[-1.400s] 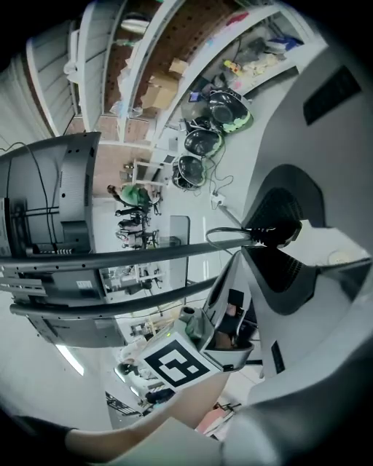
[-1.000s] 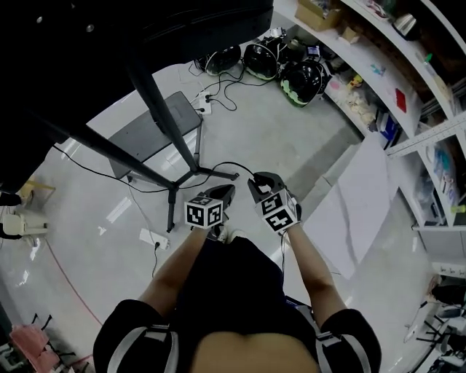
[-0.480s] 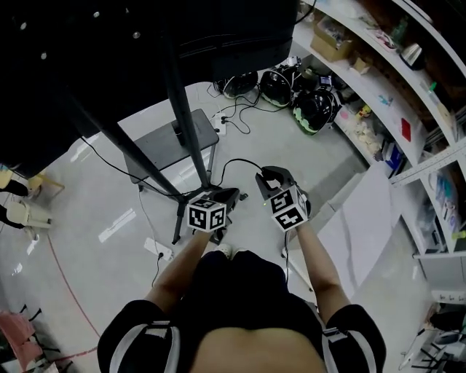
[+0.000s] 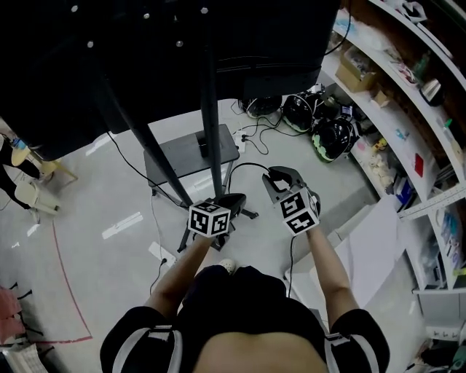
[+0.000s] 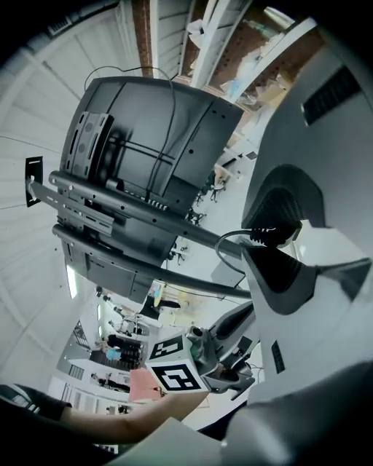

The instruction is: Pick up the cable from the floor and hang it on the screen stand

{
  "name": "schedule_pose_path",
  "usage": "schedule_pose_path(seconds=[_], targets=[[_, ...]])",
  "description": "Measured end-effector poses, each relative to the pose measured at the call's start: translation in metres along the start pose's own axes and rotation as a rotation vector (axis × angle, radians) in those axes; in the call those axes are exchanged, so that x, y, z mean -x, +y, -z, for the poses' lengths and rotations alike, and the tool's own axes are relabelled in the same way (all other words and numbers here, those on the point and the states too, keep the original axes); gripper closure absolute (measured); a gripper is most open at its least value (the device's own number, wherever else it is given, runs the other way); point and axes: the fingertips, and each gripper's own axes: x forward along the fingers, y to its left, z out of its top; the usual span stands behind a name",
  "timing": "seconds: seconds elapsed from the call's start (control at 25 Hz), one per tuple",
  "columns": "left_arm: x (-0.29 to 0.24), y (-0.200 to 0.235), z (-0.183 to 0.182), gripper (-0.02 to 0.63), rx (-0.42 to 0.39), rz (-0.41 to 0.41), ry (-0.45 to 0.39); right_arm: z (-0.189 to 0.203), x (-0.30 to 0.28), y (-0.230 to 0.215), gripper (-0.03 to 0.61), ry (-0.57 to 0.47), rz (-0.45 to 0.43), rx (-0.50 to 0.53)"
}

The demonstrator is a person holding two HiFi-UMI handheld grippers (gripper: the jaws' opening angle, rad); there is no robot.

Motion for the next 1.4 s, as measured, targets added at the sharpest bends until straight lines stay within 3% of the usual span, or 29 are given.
schedule_pose_path(seconds=[0.52,0.68,1.0,1.4], targets=[[0.058,0.013,-0.090,0.607,-0.049,-0.096,-0.143,-0.143,0.001,-0.028,0.489,-0.213,-0.035,0.243],[0.081,0.020,-0.118,0.607,-0.054,-0.130,-0.192,-0.188,-0.004,-0.027,0.488,-0.287,-0.082,0.244],[0.114,0.029,-0.185,0.607,-0.170,-0.185,-0.232,-0.259,-0.005,-0.037,0.489,-0.392,-0.079,0.299],[0.137,0.017,-0.265,0.607,-0.260,-0.155,-0.321,-0.326,0.006,-0.060,0.489,-0.473,-0.043,0.343]])
